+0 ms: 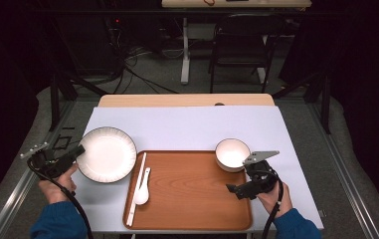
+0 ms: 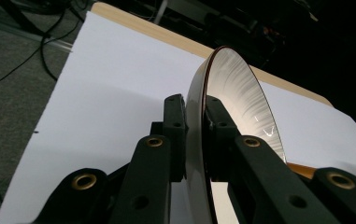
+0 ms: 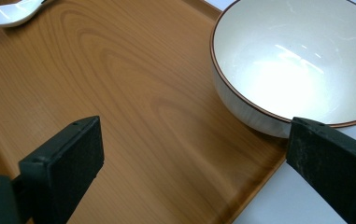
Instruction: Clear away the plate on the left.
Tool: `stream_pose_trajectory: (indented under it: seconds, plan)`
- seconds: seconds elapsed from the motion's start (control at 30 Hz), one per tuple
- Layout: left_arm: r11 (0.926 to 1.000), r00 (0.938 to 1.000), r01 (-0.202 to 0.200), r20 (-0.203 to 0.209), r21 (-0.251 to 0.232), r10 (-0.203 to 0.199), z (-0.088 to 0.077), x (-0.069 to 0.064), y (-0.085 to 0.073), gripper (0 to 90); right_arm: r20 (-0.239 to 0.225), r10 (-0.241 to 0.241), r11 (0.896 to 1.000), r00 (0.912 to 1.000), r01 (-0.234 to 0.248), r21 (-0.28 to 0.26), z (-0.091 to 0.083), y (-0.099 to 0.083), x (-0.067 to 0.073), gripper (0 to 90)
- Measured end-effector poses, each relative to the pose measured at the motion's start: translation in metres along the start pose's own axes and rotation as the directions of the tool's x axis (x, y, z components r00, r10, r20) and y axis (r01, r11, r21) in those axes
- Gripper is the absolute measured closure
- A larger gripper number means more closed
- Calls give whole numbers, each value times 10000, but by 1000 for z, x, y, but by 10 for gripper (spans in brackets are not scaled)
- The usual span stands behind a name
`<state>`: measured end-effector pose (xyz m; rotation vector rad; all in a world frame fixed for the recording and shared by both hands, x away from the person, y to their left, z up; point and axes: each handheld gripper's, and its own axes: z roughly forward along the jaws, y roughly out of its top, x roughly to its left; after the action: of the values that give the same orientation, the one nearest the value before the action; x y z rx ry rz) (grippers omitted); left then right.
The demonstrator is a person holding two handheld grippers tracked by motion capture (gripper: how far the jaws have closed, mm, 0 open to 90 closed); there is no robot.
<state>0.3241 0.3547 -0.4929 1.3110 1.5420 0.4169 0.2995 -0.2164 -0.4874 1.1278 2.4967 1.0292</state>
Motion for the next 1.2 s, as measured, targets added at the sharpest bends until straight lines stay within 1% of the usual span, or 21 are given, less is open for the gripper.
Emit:
stream_pose_trajectory:
  seconds: [0.03,0.17,0.23,0.27,0.37,0.43,0.47,0.67,0.7,0.87,0.97,1.13,1.2]
  plan:
    - [9999,9999,-116,74,18,116,-1,-2,0,820,-14,1,10000,10000,-1,-11,0,0,0,35]
    - [9996,9987,-272,424,89,268,-2,-11,1,820,-120,-17,10000,9999,17,-27,1,0,1,19]
    - [9993,9976,-369,581,28,366,-1,-15,1,820,-154,-33,10000,9999,32,-43,1,1,2,17]
    - [9990,9972,-423,621,130,414,-2,-17,1,820,-186,-19,10000,9998,18,-49,1,1,2,14]
    - [9981,9943,-582,908,224,560,-1,-23,0,819,-235,-39,10000,9997,38,-49,2,1,4,7]
    - [9977,9931,-619,1018,288,587,0,-27,0,820,-203,6,10000,9998,-7,-47,3,2,5,0]
    - [9976,9920,-649,1101,242,619,0,-29,-1,819,-236,16,10000,9997,-17,-44,3,2,5,0]
    - [9954,9861,-866,1457,404,798,2,-41,-3,819,-409,-114,9999,9991,113,-34,6,4,9,0]
    - [9946,9840,-948,1553,427,872,3,-44,-4,819,-420,-117,9999,9990,117,-11,6,4,9,0]
    - [9930,9776,-1077,1866,483,969,4,-55,-5,819,-545,-138,9998,9984,132,-115,6,6,12,0]
    - [9916,9726,-1191,2065,501,1064,5,-61,-6,819,-628,-140,9998,9979,132,-127,6,7,14,0]
    - [9898,9638,-1288,2425,605,1105,8,-71,-10,819,-905,-245,9995,9956,228,-202,8,10,18,0]
    - [9878,9587,-1394,2590,690,1172,9,-76,-11,818,-906,-327,9993,9953,309,-205,9,12,20,0]
